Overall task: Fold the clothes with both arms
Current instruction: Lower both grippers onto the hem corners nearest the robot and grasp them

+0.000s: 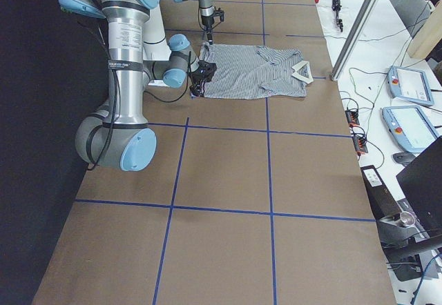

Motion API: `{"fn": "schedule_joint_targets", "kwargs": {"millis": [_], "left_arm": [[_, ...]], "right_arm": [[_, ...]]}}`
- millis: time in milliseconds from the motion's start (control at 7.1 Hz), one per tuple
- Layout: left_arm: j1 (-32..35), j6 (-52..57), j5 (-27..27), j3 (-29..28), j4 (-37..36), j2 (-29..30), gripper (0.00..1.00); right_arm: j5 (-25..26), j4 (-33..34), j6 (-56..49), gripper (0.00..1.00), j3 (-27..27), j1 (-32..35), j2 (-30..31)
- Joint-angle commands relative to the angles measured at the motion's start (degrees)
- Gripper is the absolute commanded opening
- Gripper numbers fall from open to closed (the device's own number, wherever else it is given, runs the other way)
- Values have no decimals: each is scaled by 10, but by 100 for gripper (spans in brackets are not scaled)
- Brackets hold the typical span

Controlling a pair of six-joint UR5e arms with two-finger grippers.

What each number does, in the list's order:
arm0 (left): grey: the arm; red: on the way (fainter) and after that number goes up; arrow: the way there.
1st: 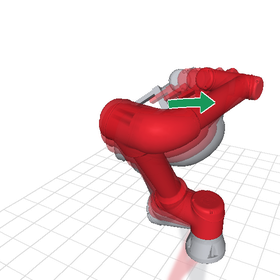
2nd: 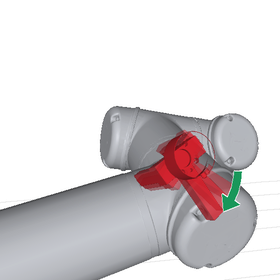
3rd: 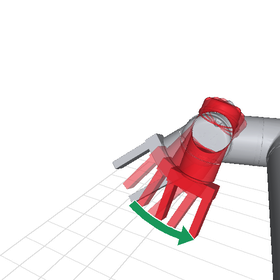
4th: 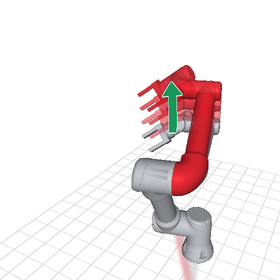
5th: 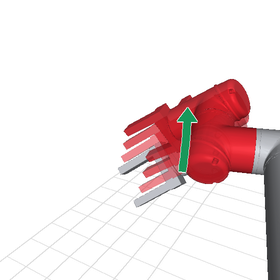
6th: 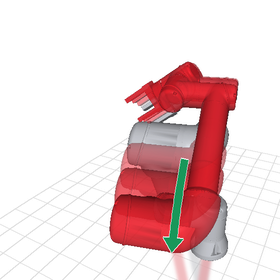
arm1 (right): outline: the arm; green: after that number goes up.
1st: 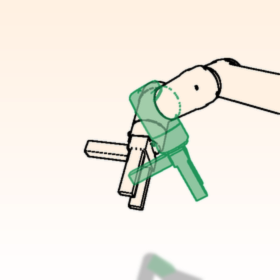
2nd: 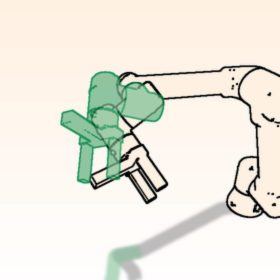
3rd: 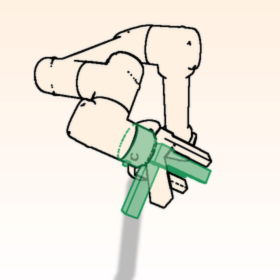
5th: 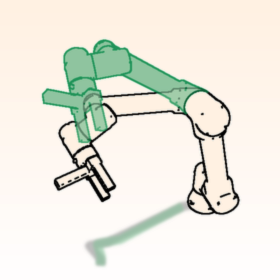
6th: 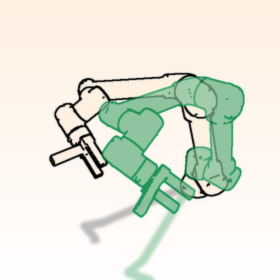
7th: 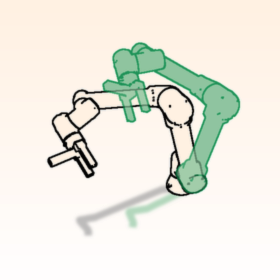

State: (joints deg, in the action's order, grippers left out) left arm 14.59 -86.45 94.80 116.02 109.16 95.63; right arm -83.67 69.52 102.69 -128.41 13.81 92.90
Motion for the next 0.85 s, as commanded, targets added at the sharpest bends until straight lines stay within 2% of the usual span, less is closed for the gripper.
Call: {"fn": "schedule_joint_targets", "kwargs": {"millis": [0,141,282,423,564,705], "left_arm": [[-25,-27,-3,1,-1,-4,59],[-32,-32,-3,1,-2,-4,57],[-35,-41,-8,1,-2,-4,47],[-35,-56,-9,4,-3,-4,34],[-34,-56,-8,10,-4,-6,25],[-34,-56,-8,10,-4,-7,12]], "right_arm": [[7,0,1,100,0,-5,0],[7,0,2,100,0,-7,0],[10,0,2,100,0,-7,0],[11,0,1,100,1,-7,0],[11,0,1,100,1,-7,-1],[11,0,2,100,1,-7,-1]]}}
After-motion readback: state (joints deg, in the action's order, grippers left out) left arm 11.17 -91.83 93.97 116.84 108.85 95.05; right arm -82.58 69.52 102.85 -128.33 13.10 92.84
